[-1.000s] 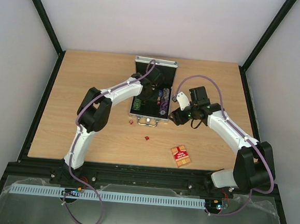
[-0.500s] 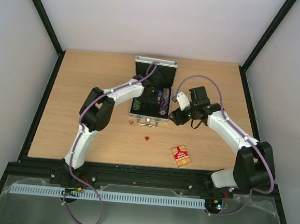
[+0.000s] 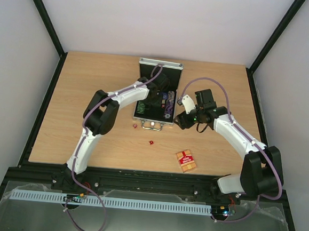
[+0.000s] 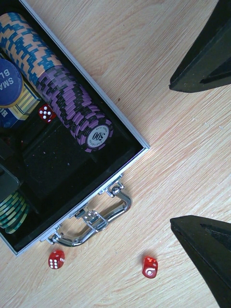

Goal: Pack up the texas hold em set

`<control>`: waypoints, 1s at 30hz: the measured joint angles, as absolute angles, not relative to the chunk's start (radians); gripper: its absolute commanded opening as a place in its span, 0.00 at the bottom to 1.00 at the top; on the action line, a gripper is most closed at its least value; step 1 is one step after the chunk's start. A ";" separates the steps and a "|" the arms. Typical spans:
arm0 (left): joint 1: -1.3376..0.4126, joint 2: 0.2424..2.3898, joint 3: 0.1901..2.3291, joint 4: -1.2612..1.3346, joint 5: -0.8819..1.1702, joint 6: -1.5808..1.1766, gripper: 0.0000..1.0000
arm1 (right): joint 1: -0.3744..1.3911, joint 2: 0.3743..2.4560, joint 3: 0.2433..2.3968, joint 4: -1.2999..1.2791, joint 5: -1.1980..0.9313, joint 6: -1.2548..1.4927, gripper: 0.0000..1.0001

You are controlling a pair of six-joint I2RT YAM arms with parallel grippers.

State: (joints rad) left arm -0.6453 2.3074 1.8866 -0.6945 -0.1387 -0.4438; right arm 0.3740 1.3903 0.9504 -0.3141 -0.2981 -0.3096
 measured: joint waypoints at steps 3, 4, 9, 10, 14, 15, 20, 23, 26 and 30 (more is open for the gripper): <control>-0.646 2.312 1.893 -0.700 -0.142 -0.441 0.25 | 0.374 1.391 0.950 -0.315 -0.298 -0.311 0.71; -0.646 2.313 1.895 -0.700 -0.143 -0.440 0.25 | 0.374 1.391 0.950 -0.315 -0.298 -0.311 0.71; -0.646 2.313 1.895 -0.702 -0.151 -0.440 0.25 | 0.374 1.391 0.950 -0.315 -0.298 -0.311 0.71; -0.646 2.313 1.895 -0.702 -0.152 -0.440 0.25 | 0.374 1.391 0.950 -0.315 -0.298 -0.311 0.71; -0.651 2.313 1.895 -0.702 -0.154 -0.441 0.22 | 0.374 1.391 0.950 -0.316 -0.298 -0.311 0.71; -0.653 2.313 1.895 -0.702 -0.155 -0.440 0.21 | 0.374 1.391 0.950 -0.316 -0.298 -0.311 0.71; -0.669 2.304 1.895 -0.689 -0.154 -0.437 0.19 | 0.374 1.391 0.950 -0.316 -0.298 -0.311 0.71; -0.678 2.300 1.895 -0.675 -0.138 -0.436 0.19 | 0.374 1.391 0.950 -0.316 -0.298 -0.311 0.71; -0.681 2.300 1.895 -0.667 -0.119 -0.435 0.19 | 0.374 1.391 0.950 -0.316 -0.298 -0.311 0.71; -0.682 2.300 1.895 -0.665 -0.106 -0.434 0.19 | 0.374 1.391 0.950 -0.316 -0.298 -0.311 0.71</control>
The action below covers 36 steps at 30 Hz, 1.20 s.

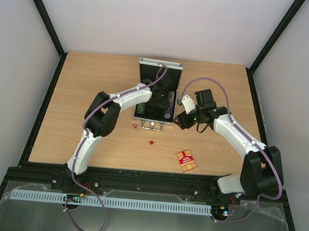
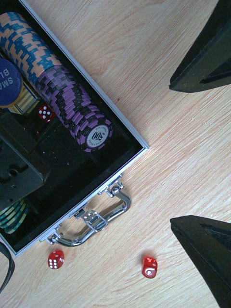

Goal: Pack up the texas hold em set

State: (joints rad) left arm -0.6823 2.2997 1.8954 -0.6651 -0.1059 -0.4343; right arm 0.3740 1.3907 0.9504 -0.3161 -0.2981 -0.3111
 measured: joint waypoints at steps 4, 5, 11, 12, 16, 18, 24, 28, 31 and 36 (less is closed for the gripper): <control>-0.682 2.300 1.895 -0.665 -0.101 -0.434 0.19 | 0.374 1.391 0.950 -0.316 -0.298 -0.311 0.71; -0.682 2.300 1.895 -0.666 -0.101 -0.434 0.19 | 0.374 1.391 0.950 -0.316 -0.298 -0.311 0.71; -0.682 2.303 1.895 -0.665 -0.080 -0.434 0.18 | 0.374 1.391 0.950 -0.316 -0.298 -0.311 0.71; -0.682 2.304 1.895 -0.665 -0.073 -0.434 0.16 | 0.374 1.391 0.950 -0.316 -0.298 -0.311 0.71; -0.682 2.304 1.895 -0.659 -0.034 -0.432 0.14 | 0.374 1.391 0.950 -0.316 -0.298 -0.311 0.71; -0.681 2.305 1.895 -0.656 -0.022 -0.431 0.14 | 0.374 1.391 0.950 -0.316 -0.298 -0.311 0.71; -0.670 2.323 1.895 -0.654 -0.016 -0.437 0.15 | 0.374 1.391 0.950 -0.316 -0.298 -0.311 0.71; -0.649 2.344 1.896 -0.643 -0.022 -0.441 0.15 | 0.374 1.391 0.950 -0.316 -0.298 -0.311 0.71; -0.645 2.348 1.902 -0.648 -0.019 -0.451 0.15 | 0.374 1.391 0.950 -0.316 -0.298 -0.311 0.71; -0.645 2.347 1.898 -0.646 -0.027 -0.455 0.16 | 0.374 1.391 0.950 -0.316 -0.299 -0.312 0.71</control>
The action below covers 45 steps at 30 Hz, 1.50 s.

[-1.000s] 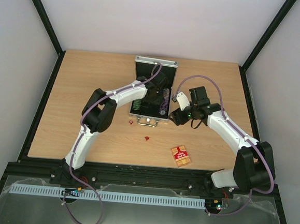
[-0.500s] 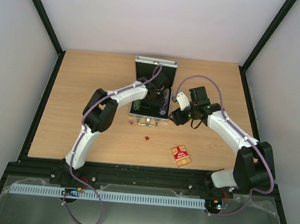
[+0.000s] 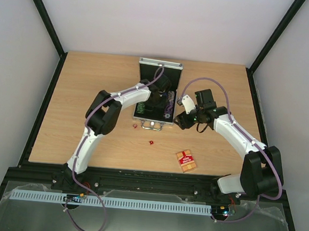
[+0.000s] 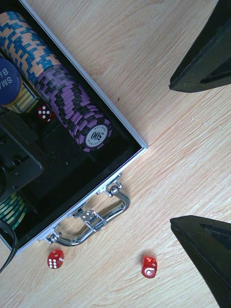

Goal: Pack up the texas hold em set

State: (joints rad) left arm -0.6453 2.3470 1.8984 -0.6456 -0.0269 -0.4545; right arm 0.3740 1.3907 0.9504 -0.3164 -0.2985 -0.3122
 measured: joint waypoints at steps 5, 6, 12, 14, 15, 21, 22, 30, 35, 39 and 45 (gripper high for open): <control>-0.645 2.335 1.878 -0.637 -0.056 -0.461 0.17 | 0.374 1.393 0.950 -0.317 -0.299 -0.315 0.71; -0.645 2.333 1.877 -0.641 -0.069 -0.465 0.17 | 0.374 1.393 0.950 -0.317 -0.299 -0.315 0.71; -0.646 2.318 1.864 -0.654 -0.134 -0.479 0.18 | 0.374 1.393 0.950 -0.317 -0.299 -0.315 0.71; -0.646 2.318 1.863 -0.654 -0.142 -0.479 0.18 | 0.374 1.393 0.950 -0.317 -0.299 -0.315 0.71; -0.645 2.318 1.862 -0.653 -0.143 -0.477 0.18 | 0.374 1.393 0.950 -0.317 -0.299 -0.315 0.71; -0.645 2.307 1.855 -0.649 -0.134 -0.459 0.19 | 0.374 1.393 0.950 -0.317 -0.299 -0.315 0.71; -0.644 2.301 1.855 -0.649 -0.132 -0.455 0.19 | 0.374 1.393 0.950 -0.317 -0.299 -0.315 0.71; -0.640 2.086 1.796 -0.661 -0.081 -0.430 0.30 | 0.374 1.393 0.950 -0.317 -0.303 -0.315 0.71; -0.656 1.848 1.593 -0.664 -0.080 -0.430 0.35 | 0.374 1.393 0.950 -0.318 -0.306 -0.315 0.71; -0.670 1.739 1.411 -0.669 -0.084 -0.433 0.41 | 0.374 1.396 0.950 -0.317 -0.307 -0.315 0.71; -0.678 1.682 1.190 -0.689 -0.098 -0.421 0.46 | 0.374 1.417 0.950 -0.318 -0.313 -0.315 0.71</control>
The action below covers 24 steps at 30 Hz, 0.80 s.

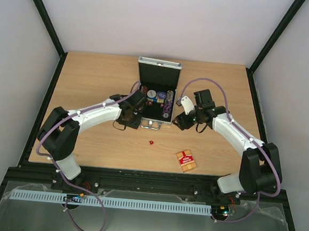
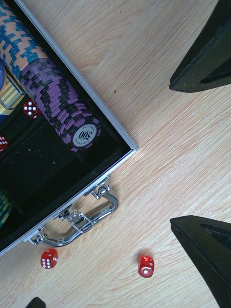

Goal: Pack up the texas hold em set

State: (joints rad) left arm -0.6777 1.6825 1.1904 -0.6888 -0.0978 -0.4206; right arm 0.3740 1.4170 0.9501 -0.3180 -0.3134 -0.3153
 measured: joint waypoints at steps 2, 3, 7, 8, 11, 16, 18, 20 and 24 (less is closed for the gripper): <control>-0.678 1.683 1.152 -0.691 -0.098 -0.411 0.49 | 0.374 1.422 0.950 -0.318 -0.315 -0.315 0.71; -0.678 1.683 1.148 -0.692 -0.098 -0.407 0.51 | 0.374 1.423 0.950 -0.318 -0.315 -0.315 0.71; -0.677 1.686 1.139 -0.684 -0.098 -0.389 0.53 | 0.374 1.423 0.950 -0.319 -0.319 -0.315 0.71; -0.673 1.689 1.140 -0.678 -0.097 -0.384 0.53 | 0.374 1.423 0.950 -0.319 -0.320 -0.315 0.71; -0.664 1.708 1.140 -0.656 -0.079 -0.366 0.51 | 0.374 1.423 0.950 -0.320 -0.322 -0.315 0.71; -0.612 1.768 1.142 -0.617 -0.023 -0.333 0.47 | 0.374 1.423 0.950 -0.320 -0.321 -0.315 0.71; -0.592 1.798 1.147 -0.611 0.000 -0.321 0.46 | 0.374 1.423 0.950 -0.320 -0.321 -0.315 0.71; -0.577 1.816 1.158 -0.611 0.020 -0.313 0.46 | 0.374 1.423 0.950 -0.320 -0.321 -0.315 0.71; -0.572 1.841 1.188 -0.595 0.043 -0.294 0.46 | 0.374 1.425 0.950 -0.320 -0.321 -0.315 0.71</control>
